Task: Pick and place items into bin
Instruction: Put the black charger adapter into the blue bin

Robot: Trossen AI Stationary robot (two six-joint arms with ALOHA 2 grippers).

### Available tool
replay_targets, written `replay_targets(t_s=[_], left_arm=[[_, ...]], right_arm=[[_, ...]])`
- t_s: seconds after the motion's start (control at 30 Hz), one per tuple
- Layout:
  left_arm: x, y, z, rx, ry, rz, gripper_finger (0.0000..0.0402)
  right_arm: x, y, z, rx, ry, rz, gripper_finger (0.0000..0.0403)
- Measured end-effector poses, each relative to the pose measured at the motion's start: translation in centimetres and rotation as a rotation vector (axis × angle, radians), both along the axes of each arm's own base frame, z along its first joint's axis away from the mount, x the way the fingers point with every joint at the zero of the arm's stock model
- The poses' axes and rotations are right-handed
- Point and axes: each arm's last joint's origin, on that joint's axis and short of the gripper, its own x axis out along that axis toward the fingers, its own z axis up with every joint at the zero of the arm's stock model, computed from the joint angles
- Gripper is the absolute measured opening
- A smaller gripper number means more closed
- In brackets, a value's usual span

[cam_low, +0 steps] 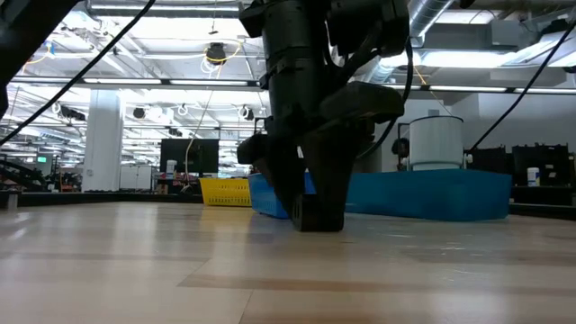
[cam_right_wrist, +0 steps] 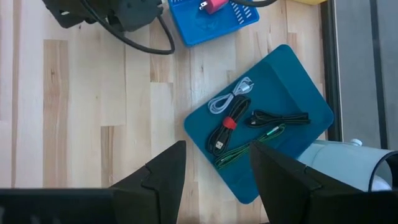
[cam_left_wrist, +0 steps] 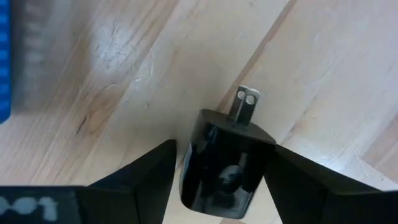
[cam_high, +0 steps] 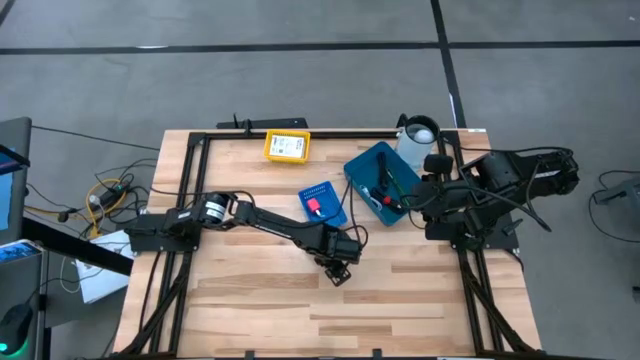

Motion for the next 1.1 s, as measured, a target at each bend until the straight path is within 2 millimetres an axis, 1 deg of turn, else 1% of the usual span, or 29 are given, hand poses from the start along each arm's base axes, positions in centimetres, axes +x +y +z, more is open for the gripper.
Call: replay_targets(t_s=[0.13, 0.23, 0.33, 0.47, 0.57, 0.63, 0.7, 0.8, 0.9, 1.0, 1.1], left_arm=[[0.0, 0.0, -0.1, 0.005, 0.001, -0.004, 0.0226], [0.0, -0.1, -0.1, 0.027, -0.002, -0.013, 0.0215], [0.0, -0.2, 0.0, 0.064, -0.002, -0.034, 0.0187], [0.2, -0.6, 0.5, 0.133, -0.016, -0.080, 0.0136], [0.8, -0.9, 1.3, 0.198, -0.048, -0.107, 0.0133], [1.0, -0.9, 2.1, 0.237, -0.065, -0.121, 0.0133], [1.3, -1.0, 3.4, 0.261, -0.082, -0.124, 0.0133], [1.0, -0.9, 5.1, 0.303, -0.056, -0.132, 0.0135], [0.5, -0.6, 6.6, 0.378, 0.004, -0.130, 0.0146], [-0.2, 0.1, 8.3, 0.476, 0.060, -0.121, 0.0148], [-0.8, 1.5, 9.4, 0.544, 0.131, -0.108, 0.0139]], right_arm=[[0.0, 0.0, 0.0, 0.000, 0.000, 0.000, 0.0172], [0.0, 0.0, 0.0, 0.000, 0.000, 0.001, 0.0172], [0.0, 0.0, 0.0, -0.001, 0.000, 0.002, 0.0172], [0.0, 0.0, 0.0, -0.003, 0.002, 0.007, 0.0171], [0.0, 0.0, 0.0, -0.004, 0.002, 0.007, 0.0171], [0.0, 0.0, 0.0, -0.004, 0.002, 0.007, 0.0171], [0.0, 0.0, 0.0, -0.004, 0.002, 0.007, 0.0171], [0.0, 0.0, 0.0, -0.004, 0.002, 0.007, 0.0171], [0.0, 0.0, 0.0, -0.004, 0.002, 0.007, 0.0171], [0.0, 0.0, 0.0, -0.004, 0.002, 0.008, 0.0171], [0.0, 0.0, 0.0, -0.004, 0.002, 0.008, 0.0171]])
